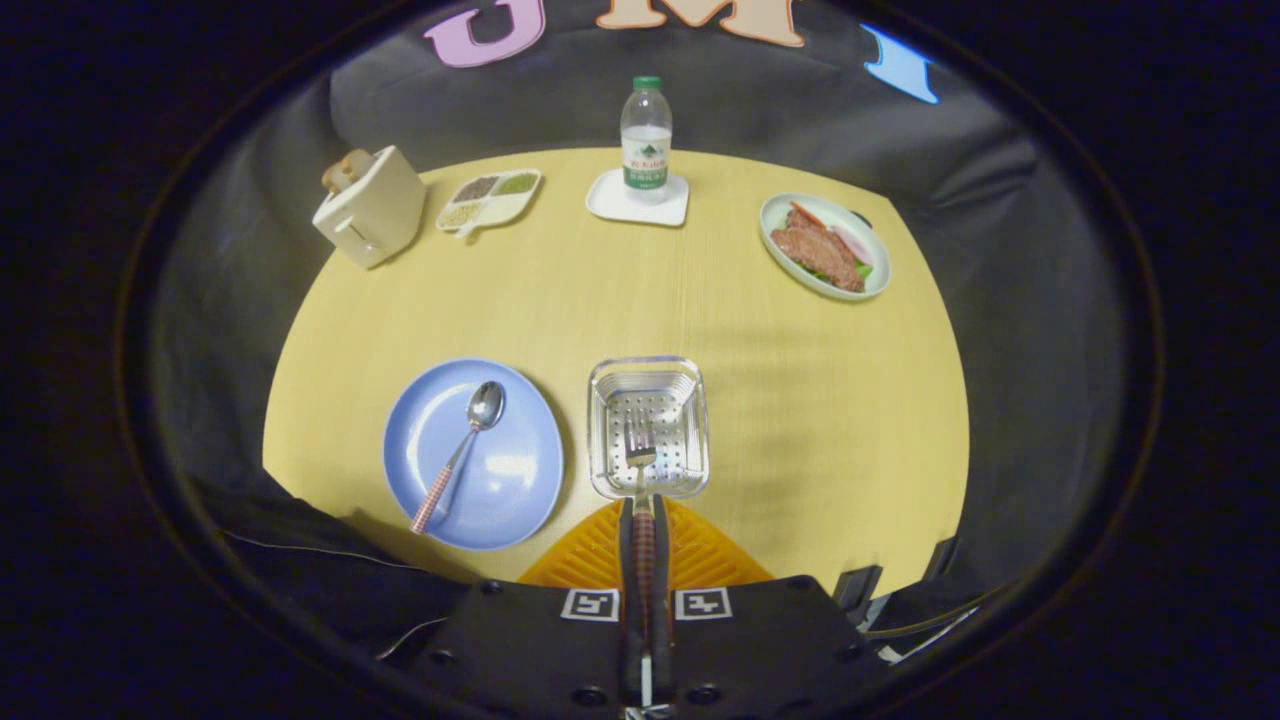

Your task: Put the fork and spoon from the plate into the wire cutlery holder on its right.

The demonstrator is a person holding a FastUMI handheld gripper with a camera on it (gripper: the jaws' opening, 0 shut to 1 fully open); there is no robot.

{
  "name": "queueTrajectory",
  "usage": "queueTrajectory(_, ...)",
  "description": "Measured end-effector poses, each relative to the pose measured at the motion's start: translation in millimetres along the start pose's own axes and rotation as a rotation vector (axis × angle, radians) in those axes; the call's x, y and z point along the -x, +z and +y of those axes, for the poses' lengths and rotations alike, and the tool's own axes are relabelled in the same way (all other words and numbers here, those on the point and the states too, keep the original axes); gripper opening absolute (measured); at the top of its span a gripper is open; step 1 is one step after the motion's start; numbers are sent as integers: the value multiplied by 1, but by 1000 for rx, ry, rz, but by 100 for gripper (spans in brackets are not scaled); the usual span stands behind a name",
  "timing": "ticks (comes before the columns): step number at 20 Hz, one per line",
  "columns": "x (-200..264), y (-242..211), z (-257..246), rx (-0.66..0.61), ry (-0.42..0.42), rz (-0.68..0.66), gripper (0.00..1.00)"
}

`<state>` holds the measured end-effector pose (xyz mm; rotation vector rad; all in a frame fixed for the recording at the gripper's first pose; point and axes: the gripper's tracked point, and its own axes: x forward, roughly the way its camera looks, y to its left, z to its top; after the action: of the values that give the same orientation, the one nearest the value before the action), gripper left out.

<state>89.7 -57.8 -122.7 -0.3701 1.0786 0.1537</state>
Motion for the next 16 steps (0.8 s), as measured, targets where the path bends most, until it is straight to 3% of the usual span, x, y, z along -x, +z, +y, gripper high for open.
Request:
queueTrajectory(11,-27,8,-4,-32,16,34,11)
queueTrajectory(14,-22,12,5,-39,48,21,17)
queueTrajectory(16,-19,13,10,-53,61,4,29)
